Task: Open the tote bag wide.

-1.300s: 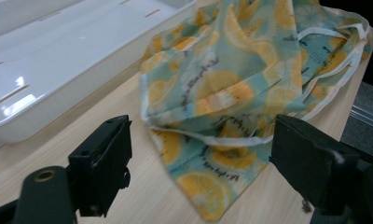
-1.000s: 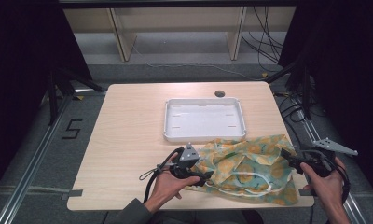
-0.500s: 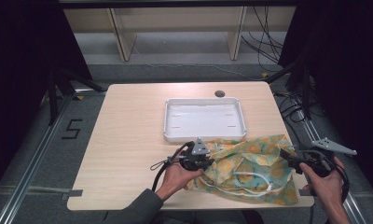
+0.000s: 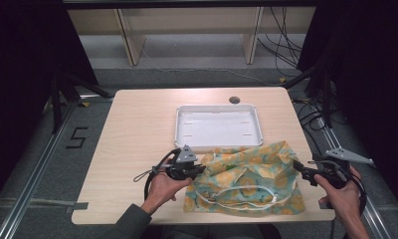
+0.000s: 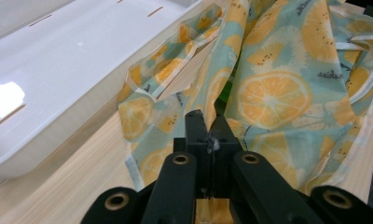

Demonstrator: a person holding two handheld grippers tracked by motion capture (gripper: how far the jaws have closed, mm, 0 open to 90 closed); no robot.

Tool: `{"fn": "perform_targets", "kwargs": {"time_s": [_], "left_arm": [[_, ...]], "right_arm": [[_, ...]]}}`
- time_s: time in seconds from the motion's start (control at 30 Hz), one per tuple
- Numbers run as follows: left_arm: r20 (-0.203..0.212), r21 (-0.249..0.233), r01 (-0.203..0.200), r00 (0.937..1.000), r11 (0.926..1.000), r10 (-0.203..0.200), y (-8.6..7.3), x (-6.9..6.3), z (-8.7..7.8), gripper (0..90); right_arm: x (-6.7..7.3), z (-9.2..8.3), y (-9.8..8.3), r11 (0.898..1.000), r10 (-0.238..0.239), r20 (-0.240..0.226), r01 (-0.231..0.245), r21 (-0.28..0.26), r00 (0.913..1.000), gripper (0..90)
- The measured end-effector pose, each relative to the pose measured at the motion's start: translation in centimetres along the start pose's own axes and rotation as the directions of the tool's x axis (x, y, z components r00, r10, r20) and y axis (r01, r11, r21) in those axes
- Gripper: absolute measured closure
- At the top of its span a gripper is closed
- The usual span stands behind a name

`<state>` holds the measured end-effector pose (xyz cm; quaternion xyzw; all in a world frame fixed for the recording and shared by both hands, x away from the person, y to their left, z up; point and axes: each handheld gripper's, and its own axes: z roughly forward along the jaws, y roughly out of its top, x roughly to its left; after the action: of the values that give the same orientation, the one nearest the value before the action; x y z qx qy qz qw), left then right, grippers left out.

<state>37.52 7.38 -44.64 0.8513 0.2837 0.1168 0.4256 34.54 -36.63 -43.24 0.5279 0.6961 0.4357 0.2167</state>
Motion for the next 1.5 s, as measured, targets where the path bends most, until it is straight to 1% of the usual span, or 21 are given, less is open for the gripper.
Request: {"fn": "perform_targets", "kwargs": {"time_s": [0.03, 0.13, 0.23, 0.37, 0.6, 0.67, 0.7, 0.73, 0.8, 0.83, 0.87, 0.9, 1.03, 1.07, 1.13, 1.2, 1.23, 1.3, 1.37, 1.47, 1.5], "left_arm": [[-0.003, -0.002, 0.008, 1.0, 1.0, -0.008, -0.2, 0.2, -0.3, 88.9], [-0.01, -0.001, 0.004, 0.9999, 1.0, -0.004, -0.7, 0.8, -1.0, 88.8], [-0.022, 0.016, 0.002, 0.9998, 0.9999, -0.001, -1.4, 1.6, -2.0, 88.7], [-0.043, 0.013, 0.022, 0.9988, 0.9997, -0.021, -2.4, 2.9, -3.4, 88.5], [-0.103, 0.015, 0.025, 0.9944, 0.9996, -0.024, -3.4, 4.7, -4.8, 87.9], [-0.108, 0.012, 0.02, 0.994, 0.9997, -0.018, -3.4, 5.2, -4.9, 88.0], [-0.108, 0.012, 0.02, 0.994, 0.9997, -0.018, -3.4, 5.2, -4.9, 88.1], [-0.118, 0.005, -0.004, 0.993, 1.0, 0.004, -3.2, 5.6, -4.8, 88.2], [-0.112, 0.003, 0.007, 0.9937, 1.0, -0.007, -3.0, 5.7, -4.5, 88.3], [-0.112, 0.003, 0.007, 0.9937, 1.0, -0.007, -3.0, 5.7, -4.5, 88.3], [-0.12, 0.004, -0.01, 0.9927, 0.9999, 0.01, -2.6, 6.0, -4.1, 88.3], [-0.121, 0.0, -0.025, 0.9923, 0.9997, 0.024, -2.3, 6.2, -3.8, 88.3], [-0.116, -0.002, -0.035, 0.9927, 0.9994, 0.034, -1.7, 6.5, -3.1, 86.3], [-0.098, 0.006, -0.016, 0.995, 0.9999, 0.016, -1.5, 6.5, -2.9, 82.0], [-0.101, 0.014, -0.003, 0.9949, 0.9999, 0.005, -1.3, 6.2, -3.0, 70.8], [-0.102, 0.02, -0.004, 0.9948, 0.9998, 0.006, -1.1, 6.1, -3.1, 63.9], [-0.088, 0.017, 0.009, 0.9961, 0.9998, -0.007, -0.9, 5.9, -3.0, 50.9], [-0.092, 0.043, -0.029, 0.9953, 0.9987, 0.032, 0.1, 5.3, -2.8, 46.2], [-0.094, 0.048, -0.03, 0.995, 0.9984, 0.035, 0.5, 5.1, -2.6, 42.0], [-0.015, 0.12, -0.026, 0.9995, 0.9924, 0.028, 1.7, 5.3, -1.0, 37.8], [-0.017, 0.128, -0.023, 0.9995, 0.9915, 0.026, 1.8, 5.5, -0.4, 41.7]], "right_arm": [[0.0, 0.1, 0.0, 1.0, -0.017, 0.008, 0.017, 0.014, 0.9998, 19.0], [0.3, 0.4, 0.0, 0.999, -0.04, -0.054, 0.04, -0.004, 0.9977, 17.7], [1.0, 0.5, 0.1, 1.0, -0.02, -0.076, 0.02, 0.004, 0.9969, 17.5], [2.3, 1.1, 0.2, 0.998, -0.053, -0.141, 0.055, 0.011, 0.9886, 17.1], [5.8, 1.6, 1.1, 0.992, -0.115, -0.277, 0.123, 0.013, 0.9541, 17.8], [7.2, 2.2, 1.5, 0.986, -0.155, -0.329, 0.169, 0.012, 0.9316, 19.5], [7.2, 2.2, 1.5, 0.986, -0.155, -0.329, 0.169, 0.012, 0.9316, 19.5], [8.7, 3.0, 1.8, 0.972, -0.214, -0.369, 0.233, 0.009, 0.9043, 20.9], [9.8, 3.6, 2.0, 0.964, -0.246, -0.392, 0.265, -0.005, 0.8865, 22.7], [9.8, 3.6, 2.0, 0.964, -0.246, -0.392, 0.265, -0.005, 0.8865, 22.7], [11.1, 4.2, 2.4, 0.951, -0.273, -0.424, 0.307, 0.013, 0.8634, 23.0], [11.4, 4.6, 2.5, 0.943, -0.304, -0.422, 0.332, -0.008, 0.8541, 23.7], [12.8, 5.8, 3.1, 0.933, -0.322, -0.438, 0.359, 0.002, 0.8395, 24.6], [13.6, 6.9, 3.6, 0.923, -0.342, -0.453, 0.385, 0.004, 0.8236, 24.7], [14.0, 8.0, 3.9, 0.91, -0.364, -0.455, 0.414, 0.011, 0.8128, 24.7], [14.4, 8.6, 4.0, 0.907, -0.364, -0.455, 0.42, 0.024, 0.8124, 24.7], [15.2, 9.7, 4.1, 0.888, -0.383, -0.471, 0.458, 0.051, 0.7947, 25.6], [15.9, 10.4, 4.0, 0.878, -0.388, -0.481, 0.473, 0.065, 0.7861, 28.6], [16.5, 11.1, 4.0, 0.861, -0.406, -0.502, 0.504, 0.072, 0.7635, 34.7], [17.2, 11.7, 3.8, 0.82, -0.452, -0.521, 0.567, 0.076, 0.7237, 56.1], [17.3, 11.7, 3.6, 0.811, -0.461, -0.529, 0.58, 0.075, 0.7125, 62.6]]}}
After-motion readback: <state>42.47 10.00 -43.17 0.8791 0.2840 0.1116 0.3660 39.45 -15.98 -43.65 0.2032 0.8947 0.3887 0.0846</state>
